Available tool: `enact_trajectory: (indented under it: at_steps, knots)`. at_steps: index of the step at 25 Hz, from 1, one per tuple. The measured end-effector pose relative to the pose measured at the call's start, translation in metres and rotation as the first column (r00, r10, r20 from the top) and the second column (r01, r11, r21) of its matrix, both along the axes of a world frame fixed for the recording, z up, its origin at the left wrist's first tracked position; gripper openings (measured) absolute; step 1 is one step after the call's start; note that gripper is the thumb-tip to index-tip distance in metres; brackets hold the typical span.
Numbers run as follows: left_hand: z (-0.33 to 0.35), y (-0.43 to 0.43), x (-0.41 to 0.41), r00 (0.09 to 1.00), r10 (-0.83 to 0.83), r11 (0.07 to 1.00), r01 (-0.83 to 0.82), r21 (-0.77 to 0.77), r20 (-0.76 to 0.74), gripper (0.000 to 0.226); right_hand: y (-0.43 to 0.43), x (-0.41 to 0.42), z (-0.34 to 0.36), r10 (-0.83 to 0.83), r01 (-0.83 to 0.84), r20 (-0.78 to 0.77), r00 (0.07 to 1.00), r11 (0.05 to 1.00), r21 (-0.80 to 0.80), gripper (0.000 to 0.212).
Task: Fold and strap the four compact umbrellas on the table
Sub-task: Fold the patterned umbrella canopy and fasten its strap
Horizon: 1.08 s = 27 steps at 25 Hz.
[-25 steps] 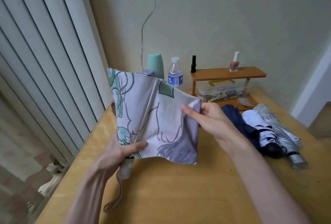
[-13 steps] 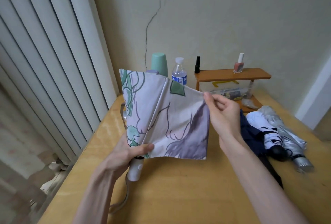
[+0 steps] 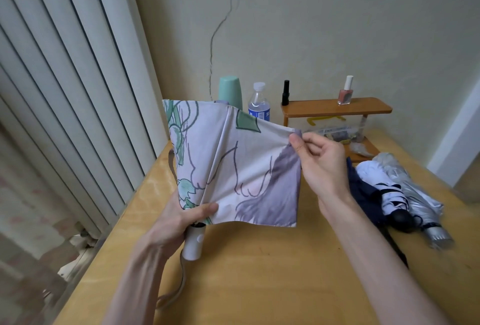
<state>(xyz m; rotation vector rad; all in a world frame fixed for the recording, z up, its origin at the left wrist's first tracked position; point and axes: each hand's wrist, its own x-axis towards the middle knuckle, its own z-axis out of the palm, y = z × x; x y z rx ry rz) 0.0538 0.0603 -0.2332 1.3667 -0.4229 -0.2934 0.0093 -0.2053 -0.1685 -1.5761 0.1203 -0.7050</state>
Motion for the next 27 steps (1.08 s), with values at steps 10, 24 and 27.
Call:
enact_trajectory:
  at_steps: [10,24,27]
  knots:
    - [-0.002,-0.028,-0.001,0.991,0.051,0.999,-0.051,-0.001,-0.125,0.059,0.009,-0.002,0.055,0.179,-0.175,0.019,0.984,0.977,-0.123,0.034]
    - [0.028,-0.058,-0.031,0.937,-0.172,0.967,0.103,-0.233,-0.303,0.031,0.102,0.085,0.137,0.42,-0.596,-0.436,0.796,0.673,-0.439,0.032]
    - [0.025,-0.047,-0.03,0.926,-0.222,0.941,0.121,-0.317,-0.305,0.047,0.071,0.08,0.142,0.365,-0.403,-0.183,0.913,0.735,-0.546,0.032]
